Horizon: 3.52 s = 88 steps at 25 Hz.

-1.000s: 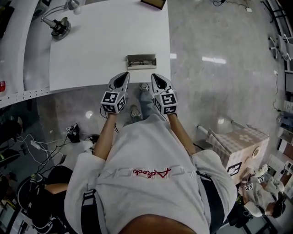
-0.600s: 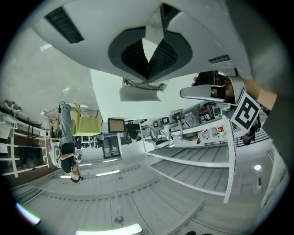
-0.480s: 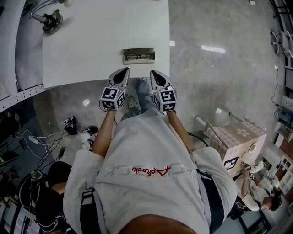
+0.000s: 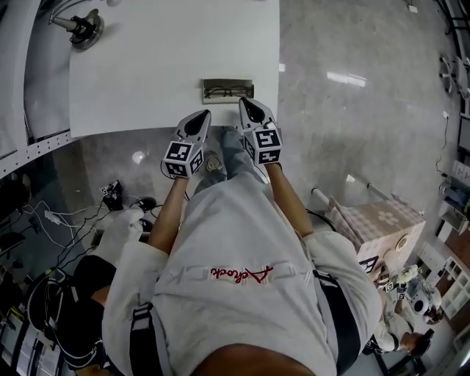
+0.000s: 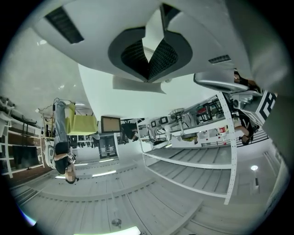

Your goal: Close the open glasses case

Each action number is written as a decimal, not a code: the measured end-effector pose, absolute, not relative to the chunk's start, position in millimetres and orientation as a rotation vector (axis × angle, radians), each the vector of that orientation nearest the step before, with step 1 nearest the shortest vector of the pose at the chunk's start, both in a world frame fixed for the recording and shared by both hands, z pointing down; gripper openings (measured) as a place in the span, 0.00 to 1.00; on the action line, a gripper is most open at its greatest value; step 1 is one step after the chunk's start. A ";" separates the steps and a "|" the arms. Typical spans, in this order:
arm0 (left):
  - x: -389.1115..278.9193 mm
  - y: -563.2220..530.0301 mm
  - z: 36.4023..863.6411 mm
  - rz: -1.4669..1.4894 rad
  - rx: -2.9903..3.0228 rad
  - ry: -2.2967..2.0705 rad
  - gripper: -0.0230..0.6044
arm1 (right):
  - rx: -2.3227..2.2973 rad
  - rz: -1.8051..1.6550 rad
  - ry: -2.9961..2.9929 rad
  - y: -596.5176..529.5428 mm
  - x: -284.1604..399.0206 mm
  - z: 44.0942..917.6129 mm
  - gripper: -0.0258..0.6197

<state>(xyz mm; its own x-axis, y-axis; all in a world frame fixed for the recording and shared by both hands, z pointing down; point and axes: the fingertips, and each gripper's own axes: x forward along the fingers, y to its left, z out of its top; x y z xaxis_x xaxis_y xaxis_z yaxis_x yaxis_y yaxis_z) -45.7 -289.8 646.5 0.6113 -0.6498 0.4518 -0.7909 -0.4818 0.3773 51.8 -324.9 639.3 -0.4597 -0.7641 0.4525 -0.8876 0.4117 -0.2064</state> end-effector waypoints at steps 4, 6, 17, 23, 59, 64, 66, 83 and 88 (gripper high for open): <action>-52.1 -287.5 647.9 0.332 2.261 -1.152 0.08 | 1.419 0.588 -2.395 -344.2 46.9 640.2 0.08; -52.4 -286.8 647.9 0.331 2.256 -1.157 0.08 | 1.408 0.571 -2.400 -353.4 47.8 639.7 0.08; -55.2 -286.5 651.0 0.315 2.232 -1.164 0.08 | 1.052 -0.075 -2.221 -371.8 31.9 648.4 0.08; -57.9 -287.9 646.8 0.290 2.223 -1.174 0.08 | 0.829 -0.386 -2.050 -365.2 28.5 663.9 0.08; -50.1 -283.8 640.0 0.262 2.254 -1.142 0.08 | 0.790 -0.416 -1.989 -341.3 31.3 667.9 0.14; -54.7 -284.3 634.4 0.244 2.272 -1.145 0.08 | 0.747 -0.384 -1.970 -323.4 28.4 686.6 0.15; -56.2 -284.2 633.3 0.242 2.276 -1.145 0.08 | 0.732 -0.365 -1.962 -317.6 27.3 695.2 0.15; -55.1 -281.5 629.1 0.249 2.303 -1.134 0.08 | 0.756 -0.316 -1.975 -302.3 25.7 697.5 0.09; -50.6 -284.7 622.7 0.233 2.320 -1.130 0.08 | 0.865 -0.233 -2.070 -310.5 22.1 669.8 0.08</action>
